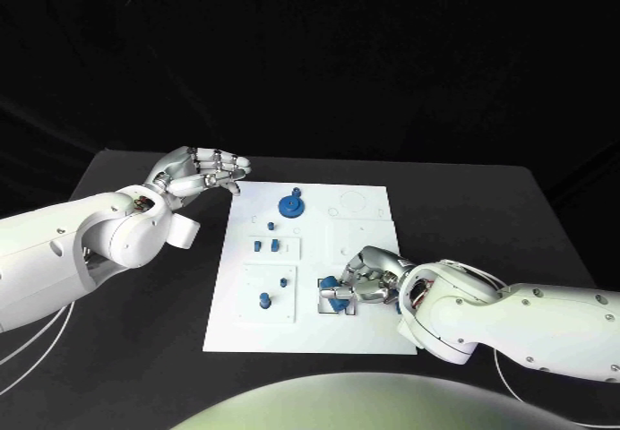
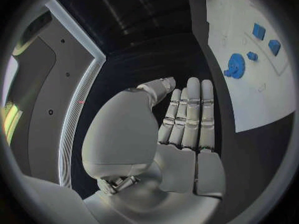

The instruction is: Assemble the parts on the task board

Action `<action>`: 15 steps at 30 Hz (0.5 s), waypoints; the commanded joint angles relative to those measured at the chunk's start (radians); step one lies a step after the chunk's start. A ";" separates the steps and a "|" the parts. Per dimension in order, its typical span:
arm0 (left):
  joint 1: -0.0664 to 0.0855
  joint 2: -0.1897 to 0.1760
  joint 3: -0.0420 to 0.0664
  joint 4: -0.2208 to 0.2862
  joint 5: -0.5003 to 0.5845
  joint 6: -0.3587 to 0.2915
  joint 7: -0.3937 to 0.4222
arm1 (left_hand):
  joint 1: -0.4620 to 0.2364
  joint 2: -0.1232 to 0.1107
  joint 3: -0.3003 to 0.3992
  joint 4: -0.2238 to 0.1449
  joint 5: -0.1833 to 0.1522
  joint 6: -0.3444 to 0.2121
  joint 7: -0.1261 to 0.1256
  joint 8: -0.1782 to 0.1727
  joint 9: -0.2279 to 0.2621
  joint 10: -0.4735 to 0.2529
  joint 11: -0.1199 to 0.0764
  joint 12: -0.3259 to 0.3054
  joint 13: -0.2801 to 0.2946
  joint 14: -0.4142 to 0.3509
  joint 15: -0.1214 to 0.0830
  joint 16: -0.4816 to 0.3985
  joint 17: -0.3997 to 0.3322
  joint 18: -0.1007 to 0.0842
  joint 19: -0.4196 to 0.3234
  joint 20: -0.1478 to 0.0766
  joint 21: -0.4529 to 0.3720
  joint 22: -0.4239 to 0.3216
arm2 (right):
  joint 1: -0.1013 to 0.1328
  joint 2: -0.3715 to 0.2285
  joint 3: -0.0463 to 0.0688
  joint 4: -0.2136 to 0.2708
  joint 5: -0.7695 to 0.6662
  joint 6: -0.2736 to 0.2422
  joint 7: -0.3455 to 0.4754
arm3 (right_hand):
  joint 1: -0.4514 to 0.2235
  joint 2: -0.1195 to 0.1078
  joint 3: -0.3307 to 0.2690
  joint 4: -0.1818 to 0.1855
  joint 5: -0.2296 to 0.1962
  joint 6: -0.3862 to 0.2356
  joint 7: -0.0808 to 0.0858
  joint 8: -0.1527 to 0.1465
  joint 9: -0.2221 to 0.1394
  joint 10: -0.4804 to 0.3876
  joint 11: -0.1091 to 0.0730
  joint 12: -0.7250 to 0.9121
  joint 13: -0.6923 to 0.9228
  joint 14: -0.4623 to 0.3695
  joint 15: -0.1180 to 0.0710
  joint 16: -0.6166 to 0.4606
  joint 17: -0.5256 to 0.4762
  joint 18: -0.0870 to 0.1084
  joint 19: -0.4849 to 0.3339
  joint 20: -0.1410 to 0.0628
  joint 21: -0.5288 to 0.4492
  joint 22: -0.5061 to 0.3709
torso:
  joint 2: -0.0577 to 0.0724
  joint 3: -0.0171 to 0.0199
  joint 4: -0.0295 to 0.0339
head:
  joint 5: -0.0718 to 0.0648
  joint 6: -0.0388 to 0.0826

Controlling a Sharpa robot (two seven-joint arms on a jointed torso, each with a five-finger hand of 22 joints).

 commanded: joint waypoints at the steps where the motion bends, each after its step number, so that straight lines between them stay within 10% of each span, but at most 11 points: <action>1: 0.000 0.001 0.001 0.002 0.006 0.016 0.004 | -0.004 0.008 0.000 -0.004 0.006 -0.003 0.006 0.001 -0.001 -0.008 -0.001 0.006 -0.001 -0.003 0.001 -0.004 -0.001 0.011 -0.006 0.002 0.004 0.001 | -0.002 0.003 -0.001 -0.004 -0.024 0.018 -0.019 | -0.032 -0.039 0.030 0.001 0.008 -0.007 0.003 0.002 -0.001 0.052 -0.006 0.003 0.163 0.088 -0.008 0.004 0.174 -0.011 0.031 -0.005 0.003 0.198 | 0.000 -0.0006 0.0006 | -0.001 0.001; 5: 0.000 0.001 0.001 0.002 0.006 0.016 0.004 | -0.004 0.008 0.000 -0.004 0.006 -0.003 0.006 0.001 -0.001 -0.008 -0.001 0.006 -0.001 -0.003 0.001 -0.004 -0.001 0.011 -0.006 0.002 0.004 0.001 | -0.002 0.005 -0.001 -0.006 -0.027 0.022 -0.018 | -0.085 -0.104 0.068 0.002 0.013 -0.010 0.004 0.008 0.001 0.051 -0.005 0.000 0.163 0.088 -0.008 0.003 0.174 -0.011 0.030 -0.005 0.001 0.197 | -0.001 -0.0005 0.0007 | -0.001 0.003; 15: 0.000 0.000 0.001 0.002 0.006 0.014 0.004 | -0.004 0.008 0.000 -0.005 0.006 -0.004 0.006 0.001 -0.001 -0.011 -0.001 0.005 -0.001 -0.004 0.001 -0.005 -0.001 0.012 -0.006 0.003 0.004 0.001 | -0.002 0.004 -0.001 -0.003 -0.054 0.031 -0.017 | -0.121 -0.140 0.066 0.003 0.017 -0.013 0.004 0.012 0.004 0.051 -0.005 -0.001 0.164 0.089 -0.007 0.004 0.178 -0.012 0.031 -0.005 0.006 0.198 | -0.001 0.0001 -0.0005 | -0.002 0.004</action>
